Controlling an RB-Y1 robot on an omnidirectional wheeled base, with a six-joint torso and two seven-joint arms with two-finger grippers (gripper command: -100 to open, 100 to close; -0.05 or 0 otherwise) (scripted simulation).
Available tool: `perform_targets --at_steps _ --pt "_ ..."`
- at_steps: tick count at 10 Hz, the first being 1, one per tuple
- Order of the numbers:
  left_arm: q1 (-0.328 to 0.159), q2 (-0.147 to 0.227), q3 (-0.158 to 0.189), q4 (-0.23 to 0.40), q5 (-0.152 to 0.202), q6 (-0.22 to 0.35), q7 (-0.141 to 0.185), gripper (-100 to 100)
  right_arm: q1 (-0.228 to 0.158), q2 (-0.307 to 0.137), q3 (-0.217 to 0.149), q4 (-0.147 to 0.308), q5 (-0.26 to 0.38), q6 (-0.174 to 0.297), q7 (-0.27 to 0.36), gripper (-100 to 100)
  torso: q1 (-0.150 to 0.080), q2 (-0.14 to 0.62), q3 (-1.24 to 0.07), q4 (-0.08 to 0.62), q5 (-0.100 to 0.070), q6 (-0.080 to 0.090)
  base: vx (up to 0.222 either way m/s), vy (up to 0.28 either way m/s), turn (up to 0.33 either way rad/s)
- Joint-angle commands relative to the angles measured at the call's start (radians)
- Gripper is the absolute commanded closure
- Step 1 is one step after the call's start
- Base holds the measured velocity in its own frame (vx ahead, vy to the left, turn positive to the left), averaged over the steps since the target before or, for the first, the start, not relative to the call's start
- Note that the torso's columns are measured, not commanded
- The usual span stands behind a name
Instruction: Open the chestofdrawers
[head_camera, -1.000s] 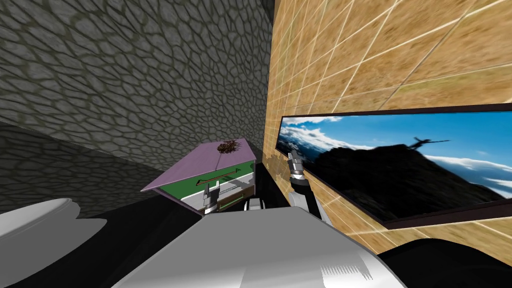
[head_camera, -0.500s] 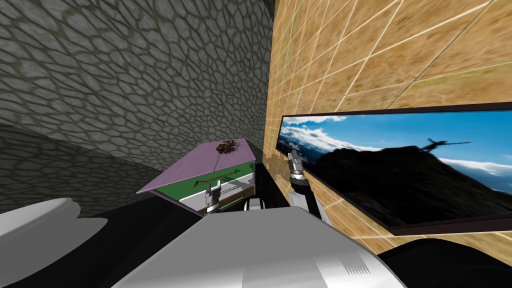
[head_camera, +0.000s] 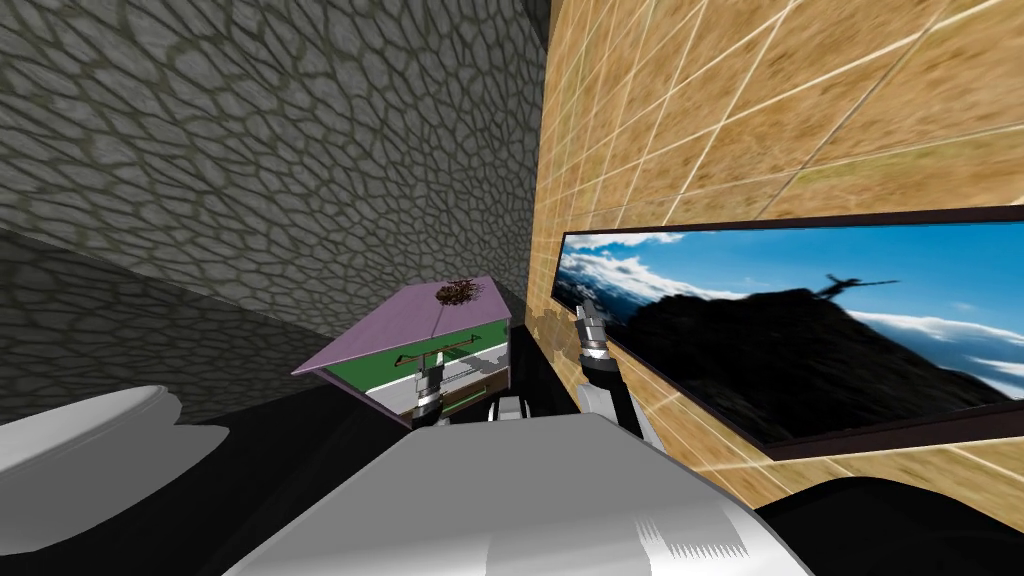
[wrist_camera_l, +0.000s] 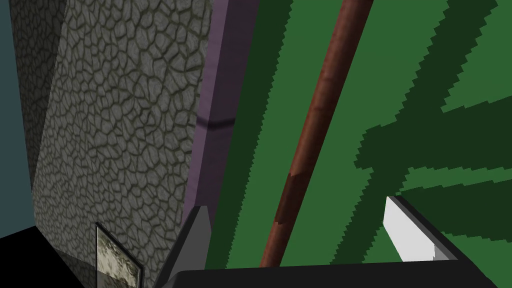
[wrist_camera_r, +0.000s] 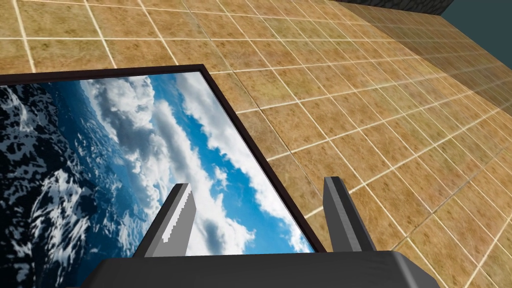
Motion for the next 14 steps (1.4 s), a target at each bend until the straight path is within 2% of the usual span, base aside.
perform_targets --at_steps 1,5,7,8,11,12,13,14 --pt "0.032 -0.009 -0.006 0.003 -0.002 -0.036 0.002 100 0.000 0.000 0.000 0.000 0.000 0.000 0.000 0 0.000 -0.001 -0.001 -0.001 0.000 0.000 0.032 0.012 -0.054" --pt "0.087 -0.025 -0.016 0.034 -0.006 -0.121 0.008 100 0.000 0.000 0.000 0.000 0.000 0.000 0.000 0 0.001 -0.002 -0.002 -0.002 0.001 -0.001 0.049 0.014 -0.027" --pt "0.076 -0.022 -0.014 0.050 -0.005 -0.128 0.011 100 0.000 0.000 0.000 0.000 0.000 0.000 0.000 0 -0.001 0.002 0.001 0.000 0.000 -0.001 0.029 0.010 -0.005" --pt "0.070 0.008 -0.013 0.038 -0.003 -0.118 0.009 -100 0.000 0.000 0.000 0.000 0.000 0.000 0.000 0 -0.001 0.004 0.002 0.000 0.000 -0.001 -0.006 -0.022 0.017" --pt "0.026 0.013 -0.005 0.006 0.007 -0.056 0.001 -100 0.000 0.000 0.000 0.000 0.000 0.000 0.000 0 -0.005 0.003 0.002 0.000 -0.001 -0.001 -0.055 -0.114 0.039" --pt "0.019 -0.002 -0.003 0.002 0.008 -0.042 -0.001 -100 0.000 0.000 0.000 0.000 0.000 0.000 0.000 0 -0.003 0.003 0.001 0.000 0.000 -0.001 -0.059 -0.095 0.026" --pt "0.014 -0.021 -0.003 0.000 0.008 -0.033 -0.002 -100 0.000 0.000 0.000 0.000 0.000 0.000 0.000 0 0.001 0.001 0.000 -0.001 0.001 -0.001 -0.039 -0.053 0.014" --pt "0.013 -0.011 -0.003 0.011 0.008 -0.046 -0.001 -100 0.000 0.000 0.000 0.000 0.000 0.000 0.000 0 0.003 0.000 0.000 -0.001 0.002 -0.001 -0.016 -0.022 0.000"
